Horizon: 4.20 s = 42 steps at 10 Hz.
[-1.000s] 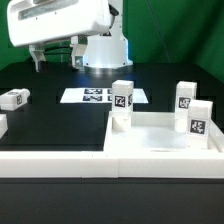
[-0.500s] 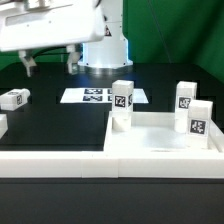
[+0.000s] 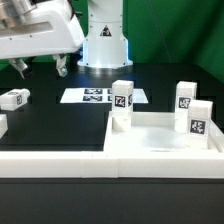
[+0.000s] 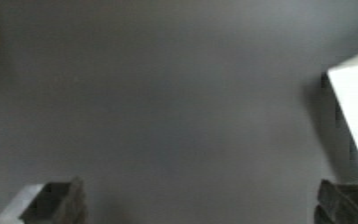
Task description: Assemble square table
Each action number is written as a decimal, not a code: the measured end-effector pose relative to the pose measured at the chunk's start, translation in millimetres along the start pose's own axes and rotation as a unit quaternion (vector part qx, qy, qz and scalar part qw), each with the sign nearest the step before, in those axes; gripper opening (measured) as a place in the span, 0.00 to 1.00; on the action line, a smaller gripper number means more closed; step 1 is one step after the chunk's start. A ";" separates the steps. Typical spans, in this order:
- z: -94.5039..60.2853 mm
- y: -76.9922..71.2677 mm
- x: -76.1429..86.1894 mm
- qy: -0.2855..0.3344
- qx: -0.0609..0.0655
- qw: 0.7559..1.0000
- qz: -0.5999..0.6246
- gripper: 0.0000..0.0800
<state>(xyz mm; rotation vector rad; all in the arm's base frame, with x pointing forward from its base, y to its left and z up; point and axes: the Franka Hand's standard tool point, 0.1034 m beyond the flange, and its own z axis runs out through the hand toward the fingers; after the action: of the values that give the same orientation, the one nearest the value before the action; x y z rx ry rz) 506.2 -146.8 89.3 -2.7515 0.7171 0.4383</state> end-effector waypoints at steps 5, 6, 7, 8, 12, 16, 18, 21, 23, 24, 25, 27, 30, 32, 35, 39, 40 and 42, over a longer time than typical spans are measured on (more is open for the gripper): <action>22.1 75.2 -17.6 -0.172 -0.006 0.984 -0.047 0.81; 22.3 71.8 -16.0 -0.181 -0.007 0.983 -0.041 0.81; 22.4 71.0 -15.1 -0.178 -0.008 0.983 -0.043 0.81; 22.5 72.0 -15.2 -0.178 -0.008 0.983 -0.042 0.81; 23.3 123.2 -9.0 -0.188 -0.035 0.977 -0.092 0.81; 22.8 124.6 -5.8 -0.182 -0.037 0.978 -0.096 0.81; 40.2 133.6 -11.6 -0.198 -0.038 0.976 -0.083 0.81; 66.5 143.6 -27.4 -0.257 -0.037 0.965 -0.028 0.81; 68.7 143.6 -22.9 -0.261 -0.042 0.964 -0.023 0.81; 68.9 144.0 -23.0 -0.261 -0.042 0.964 -0.022 0.81; 69.0 144.0 -23.1 -0.262 -0.042 0.964 -0.022 0.81; 69.0 144.1 -23.2 -0.262 -0.042 0.964 -0.022 0.65; 69.0 144.2 -23.2 -0.262 -0.042 0.964 -0.022 0.36; 69.0 144.2 -23.2 -0.262 -0.042 0.964 -0.022 0.36; 69.0 144.2 -23.2 -0.262 -0.042 0.964 -0.022 0.36; 41.0 69.7 -18.4 -0.242 -0.057 0.969 -0.011 0.36; 36.3 57.0 -19.7 -0.238 -0.061 0.969 -0.015 0.36; 36.7 65.3 -16.3 -0.230 -0.061 0.971 -0.008 0.36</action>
Offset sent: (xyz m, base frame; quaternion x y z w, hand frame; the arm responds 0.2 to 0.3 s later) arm -0.0510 -0.0573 -0.0131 -0.0563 -0.1706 -0.0997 0.9787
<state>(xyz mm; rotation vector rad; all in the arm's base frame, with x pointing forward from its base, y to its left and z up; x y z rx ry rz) 451.3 -183.0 49.8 -2.6054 0.5594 1.1023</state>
